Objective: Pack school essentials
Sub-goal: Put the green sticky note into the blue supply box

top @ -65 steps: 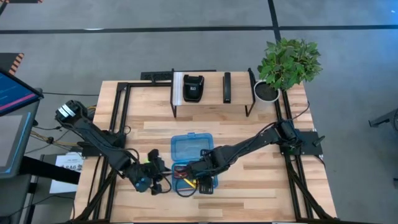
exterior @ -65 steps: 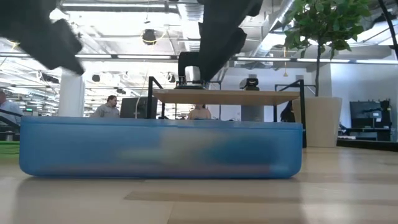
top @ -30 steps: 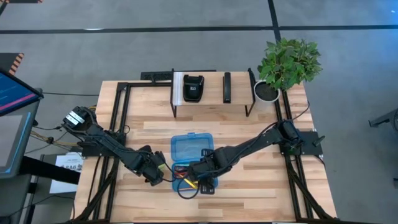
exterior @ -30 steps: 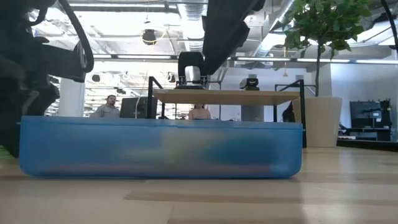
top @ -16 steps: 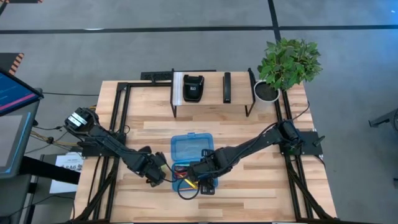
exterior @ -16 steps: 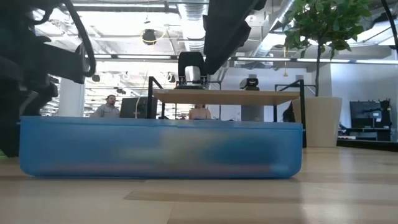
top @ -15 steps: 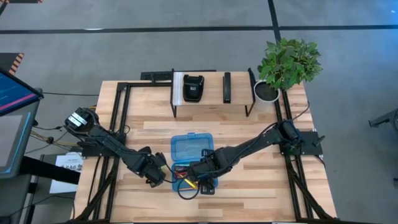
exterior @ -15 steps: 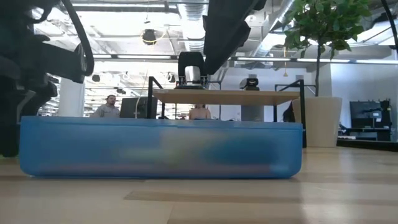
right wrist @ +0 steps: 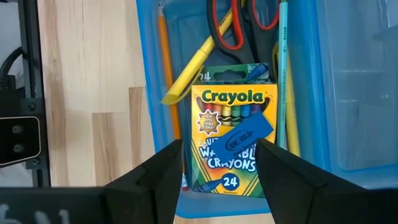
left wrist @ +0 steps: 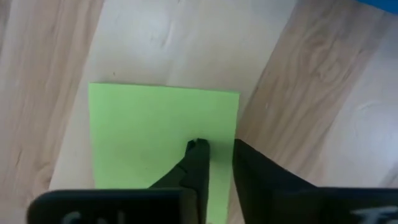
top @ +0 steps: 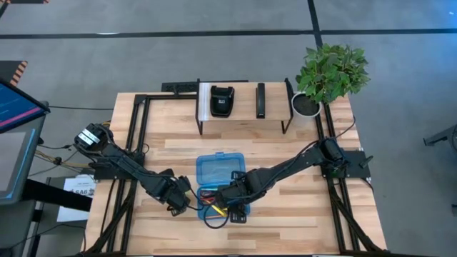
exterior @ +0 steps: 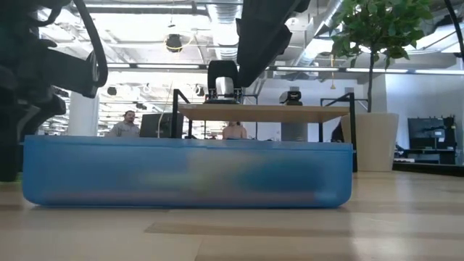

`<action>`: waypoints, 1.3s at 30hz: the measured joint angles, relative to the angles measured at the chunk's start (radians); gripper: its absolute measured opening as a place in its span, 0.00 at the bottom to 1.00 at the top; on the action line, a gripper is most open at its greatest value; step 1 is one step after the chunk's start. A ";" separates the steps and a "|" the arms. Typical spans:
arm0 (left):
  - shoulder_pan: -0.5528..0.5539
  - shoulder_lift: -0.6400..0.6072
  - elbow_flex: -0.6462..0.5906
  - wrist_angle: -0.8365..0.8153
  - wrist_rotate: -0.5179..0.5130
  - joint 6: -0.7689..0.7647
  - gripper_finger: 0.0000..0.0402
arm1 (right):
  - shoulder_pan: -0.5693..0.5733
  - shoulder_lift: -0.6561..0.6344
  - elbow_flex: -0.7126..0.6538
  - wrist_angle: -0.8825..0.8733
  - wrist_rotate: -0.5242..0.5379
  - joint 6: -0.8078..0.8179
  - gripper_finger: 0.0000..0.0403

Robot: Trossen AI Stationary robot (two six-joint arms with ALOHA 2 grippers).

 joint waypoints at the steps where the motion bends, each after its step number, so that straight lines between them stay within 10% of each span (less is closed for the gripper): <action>1: 0.000 -0.001 0.000 0.000 0.007 0.006 0.10 | 0.000 0.000 0.000 0.000 0.000 0.000 0.55; 39: -0.063 -0.004 0.438 -0.499 -0.219 0.051 0.00 | -0.008 0.000 0.000 -0.009 -0.003 -0.005 0.55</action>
